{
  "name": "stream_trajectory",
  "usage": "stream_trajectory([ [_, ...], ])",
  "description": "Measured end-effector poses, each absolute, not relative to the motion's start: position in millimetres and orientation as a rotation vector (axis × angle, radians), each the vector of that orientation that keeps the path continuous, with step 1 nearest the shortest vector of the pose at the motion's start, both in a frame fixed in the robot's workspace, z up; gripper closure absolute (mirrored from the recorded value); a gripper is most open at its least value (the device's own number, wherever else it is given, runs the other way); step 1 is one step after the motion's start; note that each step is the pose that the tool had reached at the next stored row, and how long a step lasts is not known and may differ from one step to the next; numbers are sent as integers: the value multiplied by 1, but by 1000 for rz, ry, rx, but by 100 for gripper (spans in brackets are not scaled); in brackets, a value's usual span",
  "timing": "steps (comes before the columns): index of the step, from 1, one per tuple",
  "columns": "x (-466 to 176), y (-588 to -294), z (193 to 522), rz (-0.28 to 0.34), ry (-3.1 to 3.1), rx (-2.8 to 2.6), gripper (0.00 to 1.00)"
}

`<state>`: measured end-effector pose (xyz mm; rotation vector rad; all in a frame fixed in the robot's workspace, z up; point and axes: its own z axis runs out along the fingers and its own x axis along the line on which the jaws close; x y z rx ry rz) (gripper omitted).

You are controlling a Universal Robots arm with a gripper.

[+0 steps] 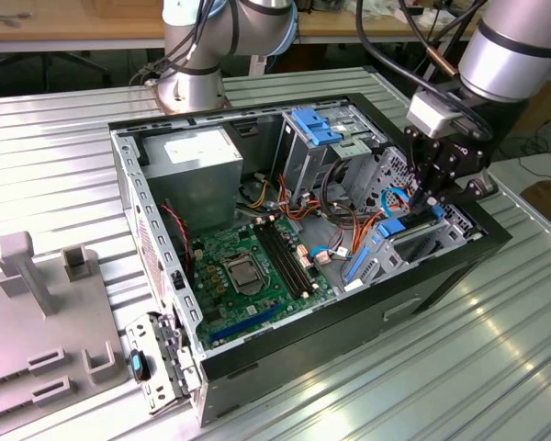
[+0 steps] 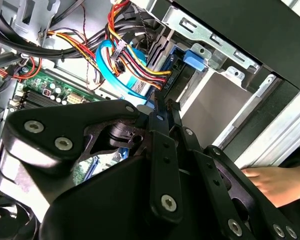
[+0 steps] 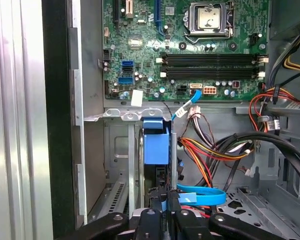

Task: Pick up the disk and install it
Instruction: 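Insert the second disk wire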

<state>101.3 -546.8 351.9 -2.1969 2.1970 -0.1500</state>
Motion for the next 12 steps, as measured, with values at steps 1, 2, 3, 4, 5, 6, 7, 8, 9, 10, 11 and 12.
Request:
stream_trajectory([
  [1, 101, -547, 352, -150, 2197, -2197, 84],
  [2, 101, -547, 351, -150, 2198, -2196, 84],
  [3, 102, -547, 351, -150, 2198, -2196, 84],
  [4, 102, -547, 351, -150, 2198, -2196, 84],
  [5, 102, -547, 350, -150, 2199, -2195, 84],
  [6, 102, -547, 350, -150, 2199, -2195, 84],
  [7, 102, -547, 350, -150, 2199, -2195, 84],
  [8, 102, -546, 349, -150, 2199, -2195, 84],
  [9, 102, -546, 348, -150, 2199, -2195, 84],
  [10, 102, -546, 348, -150, 2200, -2194, 84],
  [11, 102, -545, 348, -150, 2201, -2193, 84],
  [12, 102, -545, 347, -150, 2202, -2192, 84],
])
